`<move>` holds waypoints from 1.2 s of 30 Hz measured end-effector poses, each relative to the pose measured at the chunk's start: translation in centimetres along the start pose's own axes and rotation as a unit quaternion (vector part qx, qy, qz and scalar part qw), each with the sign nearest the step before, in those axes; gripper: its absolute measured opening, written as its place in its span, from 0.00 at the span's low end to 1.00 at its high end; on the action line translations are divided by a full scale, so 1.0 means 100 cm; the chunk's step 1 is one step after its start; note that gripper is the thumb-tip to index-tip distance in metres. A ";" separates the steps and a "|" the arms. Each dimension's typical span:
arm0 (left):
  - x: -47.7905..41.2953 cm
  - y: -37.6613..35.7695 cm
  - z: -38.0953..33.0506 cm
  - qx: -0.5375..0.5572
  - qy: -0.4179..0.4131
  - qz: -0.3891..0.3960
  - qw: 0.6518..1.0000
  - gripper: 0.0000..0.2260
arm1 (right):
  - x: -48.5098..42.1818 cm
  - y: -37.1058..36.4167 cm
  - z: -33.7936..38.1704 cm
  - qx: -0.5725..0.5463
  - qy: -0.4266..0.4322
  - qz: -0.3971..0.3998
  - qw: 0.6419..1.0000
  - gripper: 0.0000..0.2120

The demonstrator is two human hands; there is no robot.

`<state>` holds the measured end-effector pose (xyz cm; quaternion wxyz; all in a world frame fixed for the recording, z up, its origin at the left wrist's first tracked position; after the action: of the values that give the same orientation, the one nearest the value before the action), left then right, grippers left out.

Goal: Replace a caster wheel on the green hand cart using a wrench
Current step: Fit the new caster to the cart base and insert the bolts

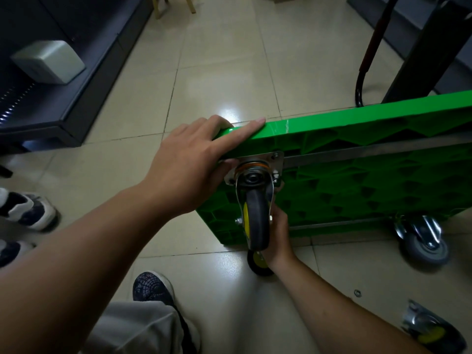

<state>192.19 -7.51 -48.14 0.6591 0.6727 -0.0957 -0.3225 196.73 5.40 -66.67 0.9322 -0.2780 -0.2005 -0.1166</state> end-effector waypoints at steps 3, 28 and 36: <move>0.000 -0.001 0.001 0.000 0.000 -0.004 1.000 0.31 | -0.004 0.003 0.002 0.033 -0.004 0.011 0.999 0.20; -0.003 -0.005 0.003 0.010 0.012 -0.019 1.000 0.31 | 0.023 0.075 0.062 0.361 0.287 -0.103 0.881 0.26; -0.002 -0.004 0.003 0.010 0.008 -0.024 1.000 0.32 | 0.010 0.026 0.008 0.235 0.187 -0.096 0.949 0.25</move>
<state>191.73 -7.56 -48.43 0.6451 0.6840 -0.0771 -0.3318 198.20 7.84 -66.82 0.9763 -0.0041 -0.0696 -0.2051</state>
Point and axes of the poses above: each hand's wrist, its own x-axis away from the middle knuckle, its own y-axis out of the back of the hand, z = x × y, the point moved 3 cm from there along -x, towards the middle knuckle, and after that the axes turned 6 degrees about -z, right-handed, at the moved point
